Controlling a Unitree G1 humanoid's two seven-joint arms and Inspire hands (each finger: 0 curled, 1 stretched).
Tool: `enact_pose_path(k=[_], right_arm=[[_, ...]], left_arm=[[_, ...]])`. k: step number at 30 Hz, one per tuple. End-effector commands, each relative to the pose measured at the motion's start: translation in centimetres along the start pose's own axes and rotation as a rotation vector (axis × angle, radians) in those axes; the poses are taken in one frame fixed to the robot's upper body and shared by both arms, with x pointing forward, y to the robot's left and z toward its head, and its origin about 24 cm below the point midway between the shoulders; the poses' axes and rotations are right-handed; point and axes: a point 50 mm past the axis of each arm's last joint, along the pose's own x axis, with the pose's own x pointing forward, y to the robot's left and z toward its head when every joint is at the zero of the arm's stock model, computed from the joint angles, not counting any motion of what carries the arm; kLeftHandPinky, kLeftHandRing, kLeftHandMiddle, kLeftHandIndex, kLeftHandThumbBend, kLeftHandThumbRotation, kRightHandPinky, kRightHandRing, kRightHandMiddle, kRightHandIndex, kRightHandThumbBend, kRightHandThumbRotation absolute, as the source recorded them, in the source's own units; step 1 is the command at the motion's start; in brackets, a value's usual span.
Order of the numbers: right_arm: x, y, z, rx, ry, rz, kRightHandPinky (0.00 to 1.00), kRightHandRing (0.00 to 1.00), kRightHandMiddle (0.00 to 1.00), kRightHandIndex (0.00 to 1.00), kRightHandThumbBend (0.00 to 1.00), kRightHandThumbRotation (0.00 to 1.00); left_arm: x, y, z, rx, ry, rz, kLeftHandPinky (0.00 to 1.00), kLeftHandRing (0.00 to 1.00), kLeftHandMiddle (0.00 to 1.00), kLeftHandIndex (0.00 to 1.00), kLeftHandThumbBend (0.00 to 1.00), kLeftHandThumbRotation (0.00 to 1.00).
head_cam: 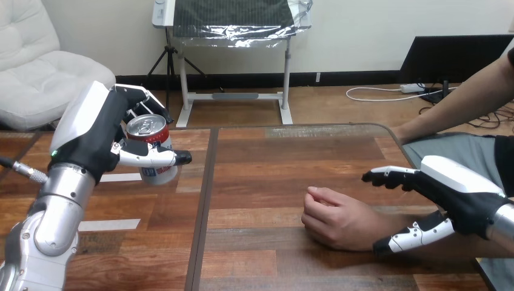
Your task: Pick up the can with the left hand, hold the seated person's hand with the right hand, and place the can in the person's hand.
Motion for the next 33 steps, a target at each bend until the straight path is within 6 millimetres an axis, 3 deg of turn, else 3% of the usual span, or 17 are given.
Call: enact_pose_path(k=[1,14,33], right_arm=[[0.6,-2.2,0.6,-0.066,-0.032,-0.026,0.81,0.84,0.85,0.86,1.0,0.46],[0.9,-1.2,-0.1,-0.077,0.004,0.031,0.81,0.84,0.85,0.86,1.0,0.48],[1.0,-0.3,-0.8,-0.136,0.076,0.07,0.83,0.84,0.85,0.86,1.0,0.32]], left_arm=[[0.6,2.1,2.0,0.018,-0.098,0.073,0.12,0.15,0.25,0.43,0.8,0.0],[0.6,2.2,2.1,0.011,-0.102,0.074,0.13,0.16,0.27,0.43,0.8,0.0],[0.5,2.1,1.9,0.006,-0.105,0.083,0.1,0.14,0.24,0.43,0.81,0.0]])
